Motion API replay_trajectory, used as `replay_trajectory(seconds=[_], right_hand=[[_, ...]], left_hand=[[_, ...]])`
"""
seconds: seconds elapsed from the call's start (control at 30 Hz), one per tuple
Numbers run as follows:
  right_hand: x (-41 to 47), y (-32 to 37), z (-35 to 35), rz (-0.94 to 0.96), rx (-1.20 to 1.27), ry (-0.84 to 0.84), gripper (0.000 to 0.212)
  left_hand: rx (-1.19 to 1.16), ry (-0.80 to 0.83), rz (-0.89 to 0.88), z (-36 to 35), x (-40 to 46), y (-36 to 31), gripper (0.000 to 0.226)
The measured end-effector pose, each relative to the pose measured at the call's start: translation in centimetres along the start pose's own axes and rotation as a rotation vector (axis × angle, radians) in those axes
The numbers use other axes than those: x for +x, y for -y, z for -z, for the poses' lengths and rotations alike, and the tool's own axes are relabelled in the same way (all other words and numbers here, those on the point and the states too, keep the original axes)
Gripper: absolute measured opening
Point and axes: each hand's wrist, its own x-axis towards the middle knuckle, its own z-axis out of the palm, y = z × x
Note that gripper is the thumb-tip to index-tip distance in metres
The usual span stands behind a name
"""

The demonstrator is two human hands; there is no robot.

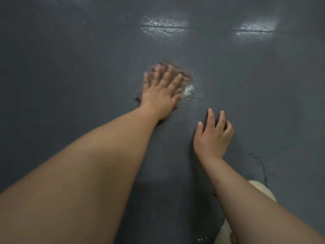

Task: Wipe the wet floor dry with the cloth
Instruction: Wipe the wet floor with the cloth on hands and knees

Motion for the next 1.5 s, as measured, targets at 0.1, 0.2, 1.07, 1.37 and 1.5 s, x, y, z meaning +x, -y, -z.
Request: replay_trajectory(seconds=[0.1, 0.2, 1.07, 1.37, 1.5], right_hand=[[0.0, -0.4, 0.0, 0.009, -0.008, 0.002, 0.057], [0.1, -0.8, 0.1, 0.012, 0.002, 0.024, 0.054], [-13.6, 11.8, 0.0, 0.575, -0.059, 0.482, 0.06], [-14.0, 13.2, 0.7, 0.475, -0.073, 0.479, 0.054], [-15.0, 15.8, 0.6, 0.533, -0.068, 0.476, 0.054]], left_hand=[[-0.094, -0.044, 0.327, 0.4, 0.2, 2.8, 0.058], [-0.177, -0.095, 0.479, 0.5, 0.7, 0.7, 0.058], [-0.332, -0.124, 1.063, -5.5, -21.5, 15.2, 0.063], [-0.078, 0.113, 0.238, -5.4, -21.6, 9.2, 0.06], [-0.039, 0.099, 0.239, -5.3, -22.7, 13.4, 0.06]])
